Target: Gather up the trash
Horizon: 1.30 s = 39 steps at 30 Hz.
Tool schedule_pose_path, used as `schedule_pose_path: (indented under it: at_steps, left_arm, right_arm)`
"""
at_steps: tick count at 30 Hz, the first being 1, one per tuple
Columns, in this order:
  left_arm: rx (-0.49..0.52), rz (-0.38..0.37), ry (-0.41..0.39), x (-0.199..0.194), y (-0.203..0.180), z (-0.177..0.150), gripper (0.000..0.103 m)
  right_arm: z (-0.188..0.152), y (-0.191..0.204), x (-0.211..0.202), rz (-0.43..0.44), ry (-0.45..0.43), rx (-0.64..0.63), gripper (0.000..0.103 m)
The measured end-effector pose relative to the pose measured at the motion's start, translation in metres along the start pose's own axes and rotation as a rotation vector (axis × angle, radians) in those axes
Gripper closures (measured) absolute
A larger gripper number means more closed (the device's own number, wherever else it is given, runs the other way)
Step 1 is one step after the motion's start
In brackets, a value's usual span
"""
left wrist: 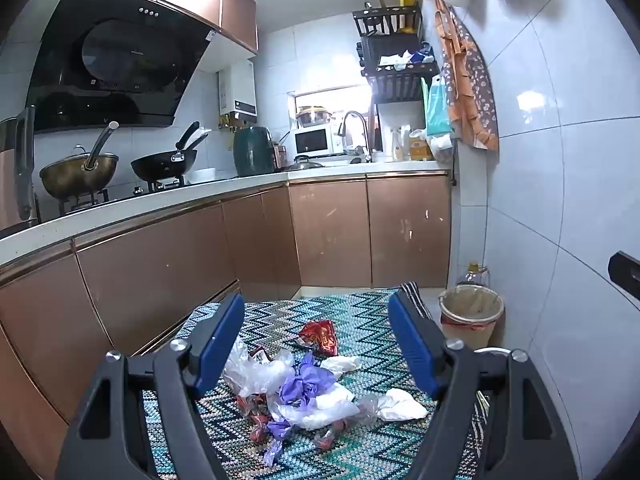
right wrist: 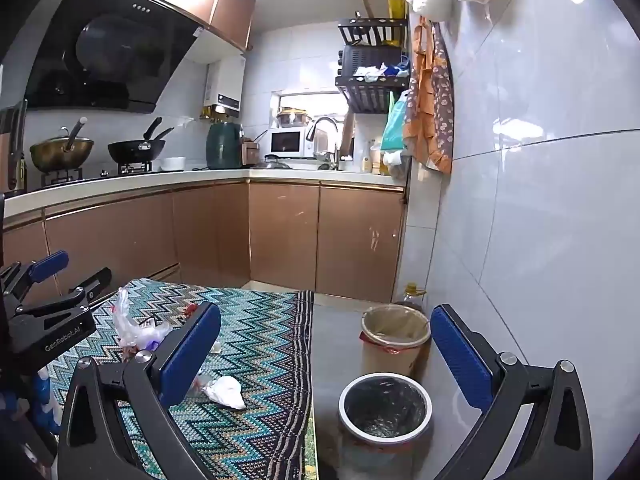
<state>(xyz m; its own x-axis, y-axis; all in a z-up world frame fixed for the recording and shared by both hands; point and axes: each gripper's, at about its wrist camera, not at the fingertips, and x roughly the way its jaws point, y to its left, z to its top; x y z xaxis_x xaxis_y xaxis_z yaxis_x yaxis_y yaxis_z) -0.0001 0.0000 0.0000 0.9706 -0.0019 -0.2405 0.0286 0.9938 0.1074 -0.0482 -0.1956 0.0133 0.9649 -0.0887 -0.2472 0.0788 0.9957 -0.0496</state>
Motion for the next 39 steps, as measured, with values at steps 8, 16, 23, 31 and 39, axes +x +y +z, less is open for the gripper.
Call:
schedule_pose_path:
  at_steps: [8,16,23,31,39]
  left_arm:
    - [-0.013,-0.002,-0.001,-0.002,-0.001,0.008,0.030]
    - [-0.031,-0.014,-0.004,0.007,0.003,0.000,0.030]
    - [-0.030,-0.012,0.000,0.010,0.004,0.000,0.030]
    - [-0.039,-0.036,0.017,0.016,0.009,-0.001,0.030]
    - [-0.050,-0.059,0.014,0.016,0.014,0.000,0.030]
  right_arm:
    - [0.001,0.001,0.004,0.003,-0.018,0.013,0.000]
    - [0.000,0.007,0.008,-0.018,-0.013,0.006,0.000]
    - [-0.001,0.005,0.017,0.000,0.012,0.019,0.000]
    - [-0.003,0.010,0.020,0.011,0.018,0.014,0.000]
    - [-0.002,0.012,0.018,-0.029,0.008,0.010,0.000]
